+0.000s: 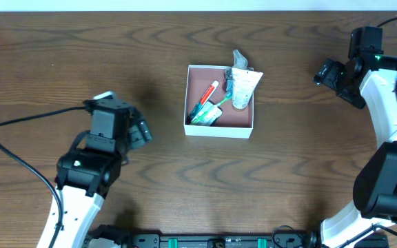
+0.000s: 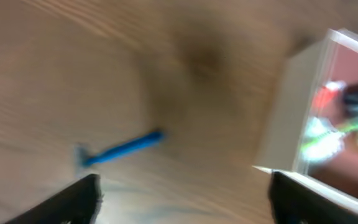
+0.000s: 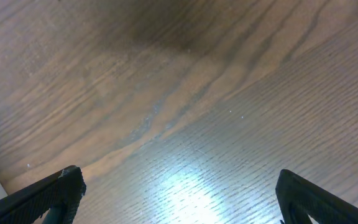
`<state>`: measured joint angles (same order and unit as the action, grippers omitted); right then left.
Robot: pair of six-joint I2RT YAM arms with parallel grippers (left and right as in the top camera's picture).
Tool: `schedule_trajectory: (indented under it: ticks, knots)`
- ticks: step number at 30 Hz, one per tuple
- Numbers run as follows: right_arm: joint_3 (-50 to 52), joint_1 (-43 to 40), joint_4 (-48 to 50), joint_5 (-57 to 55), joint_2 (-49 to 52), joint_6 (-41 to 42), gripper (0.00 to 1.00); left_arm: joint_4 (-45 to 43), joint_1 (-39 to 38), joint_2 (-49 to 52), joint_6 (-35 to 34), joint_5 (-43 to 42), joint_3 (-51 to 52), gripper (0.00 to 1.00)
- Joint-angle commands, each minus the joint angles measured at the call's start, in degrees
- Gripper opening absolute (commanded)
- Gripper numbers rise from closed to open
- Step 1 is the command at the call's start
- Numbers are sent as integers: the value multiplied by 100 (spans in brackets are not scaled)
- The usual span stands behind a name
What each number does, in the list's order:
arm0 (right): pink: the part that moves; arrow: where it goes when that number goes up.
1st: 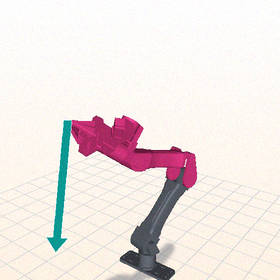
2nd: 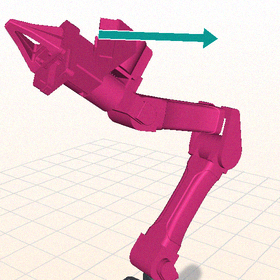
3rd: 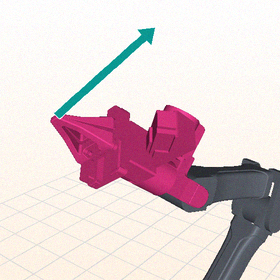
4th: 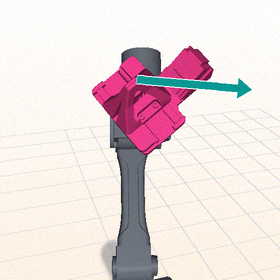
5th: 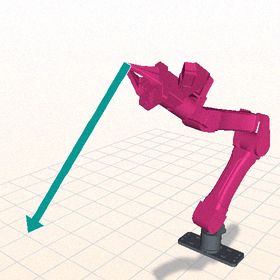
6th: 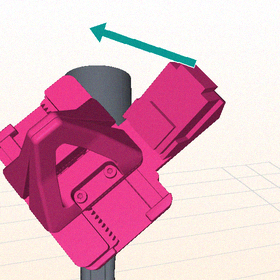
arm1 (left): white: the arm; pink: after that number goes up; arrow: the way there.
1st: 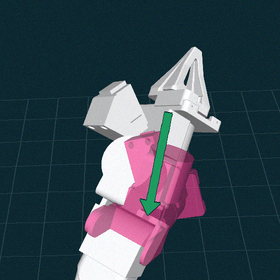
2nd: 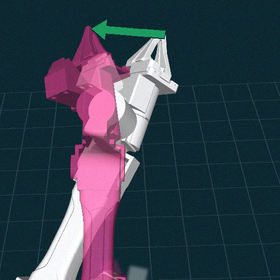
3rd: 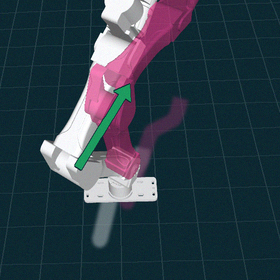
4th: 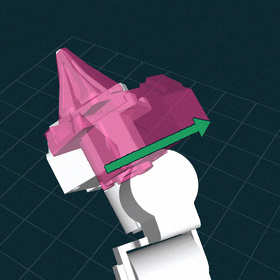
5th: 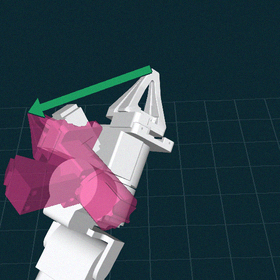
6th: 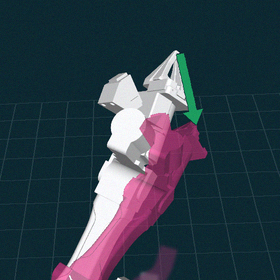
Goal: Pack container
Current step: 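Move the left gripper over the blue razor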
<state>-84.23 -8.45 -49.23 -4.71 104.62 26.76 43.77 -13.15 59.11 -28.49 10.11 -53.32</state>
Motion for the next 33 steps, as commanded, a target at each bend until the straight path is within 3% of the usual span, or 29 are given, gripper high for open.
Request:
schedule_trajectory:
  ticks: [1, 10, 13, 16, 20, 26, 33]
  knots:
    - [-48, -13, 0, -39, 13, 85, 99, 9, 284, 210, 444, 940, 0, 98]
    - [-48, -11, 0, -37, 13, 85, 99, -295, 922, 1670, 1143, 1071, 0, 98]
    - [-48, -11, 0, -39, 13, 85, 99, -293, 988, 2197, 1775, 664, 0, 98]
    - [-48, -11, 0, -39, 13, 85, 99, -289, 986, 2520, 1952, 337, 0, 98]
    - [-48, -13, 0, -39, 13, 85, 99, -295, 986, 2629, 2059, 24, 0, 98]
    - [-48, -11, 0, -37, 13, 85, 99, -153, 988, 2625, 3176, -1200, 0, 98]
    - [-48, -13, -2, -37, 13, 85, 99, -68, 988, 2643, 3340, -1270, 0, 98]
